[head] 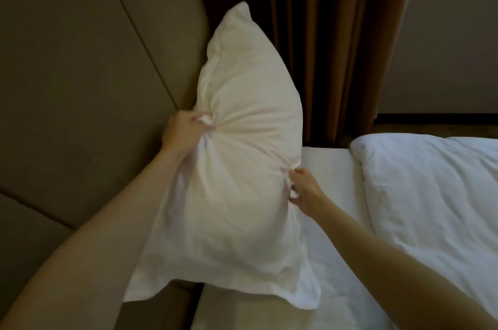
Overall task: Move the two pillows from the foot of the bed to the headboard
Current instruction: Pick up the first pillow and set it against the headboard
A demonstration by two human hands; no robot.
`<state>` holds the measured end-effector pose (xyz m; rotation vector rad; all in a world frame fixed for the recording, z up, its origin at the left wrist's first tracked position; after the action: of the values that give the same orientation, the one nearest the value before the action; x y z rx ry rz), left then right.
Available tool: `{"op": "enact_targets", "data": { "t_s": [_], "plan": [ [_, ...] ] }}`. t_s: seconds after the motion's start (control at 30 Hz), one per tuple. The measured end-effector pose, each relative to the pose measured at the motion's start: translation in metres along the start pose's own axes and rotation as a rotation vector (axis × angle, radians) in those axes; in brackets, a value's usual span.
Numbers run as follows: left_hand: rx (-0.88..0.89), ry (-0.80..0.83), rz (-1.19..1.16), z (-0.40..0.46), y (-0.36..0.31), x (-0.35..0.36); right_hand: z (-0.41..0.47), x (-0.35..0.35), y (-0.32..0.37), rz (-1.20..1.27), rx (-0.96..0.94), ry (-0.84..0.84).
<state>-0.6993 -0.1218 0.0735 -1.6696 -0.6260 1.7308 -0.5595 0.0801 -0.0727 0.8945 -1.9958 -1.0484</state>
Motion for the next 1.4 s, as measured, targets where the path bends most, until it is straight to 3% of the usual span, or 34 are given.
{"op": "enact_targets", "data": {
  "t_s": [0.07, 0.13, 0.23, 0.3, 0.37, 0.43, 0.53, 0.67, 0.77, 0.87, 1.0, 1.4],
  "plan": [
    [-0.052, 0.073, 0.491, -0.005, 0.036, 0.019, -0.002, -0.02, -0.016, -0.047, 0.109, 0.108],
    [-0.099, 0.172, 0.744, -0.026, 0.07, 0.039, -0.01, -0.039, -0.025, -0.139, 0.156, 0.149],
    [-0.239, 0.289, 0.57, -0.054, 0.106, 0.058, -0.015, -0.061, -0.032, -0.25, 0.172, 0.142],
    [-0.354, 0.279, 0.418, -0.059, 0.117, 0.058, -0.018, -0.069, -0.03, -0.293, 0.16, 0.111],
    [-0.444, 0.262, 0.421, -0.064, 0.124, 0.053, -0.021, -0.069, -0.029, -0.315, 0.144, 0.067],
    [-0.388, 0.248, 0.475, -0.072, 0.122, 0.047, -0.026, -0.066, -0.028, -0.313, 0.133, 0.02],
    [-0.16, 0.057, 0.408, -0.077, 0.105, 0.032, -0.035, -0.059, -0.024, -0.307, 0.099, -0.03],
    [-0.036, -0.138, 0.475, -0.084, 0.093, 0.004, -0.045, -0.058, -0.009, -0.29, 0.005, -0.092],
    [-0.017, -0.09, 0.629, -0.105, 0.1, -0.006, -0.059, -0.064, 0.002, -0.316, -0.012, -0.07],
    [0.072, -0.005, 0.616, -0.124, 0.099, -0.011, -0.077, -0.068, 0.013, -0.318, -0.031, -0.065],
    [0.101, -0.016, 0.555, -0.143, 0.085, -0.023, -0.108, -0.069, 0.029, -0.295, -0.084, -0.094],
    [-0.036, 0.093, 0.047, -0.253, 0.004, -0.042, -0.258, -0.089, 0.069, -0.358, -0.263, -0.12]
  ]
}}
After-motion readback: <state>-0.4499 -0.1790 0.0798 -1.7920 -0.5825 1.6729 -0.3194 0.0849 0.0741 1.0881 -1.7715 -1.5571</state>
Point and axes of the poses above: each hand's wrist, its own z-axis towards the middle knuckle, its own x-axis out of the palm, y = z × x, the point moved 1 cm from there along z, towards the middle knuckle, and after that the axes turned 6 degrees about -x, right-handed, at the moved point
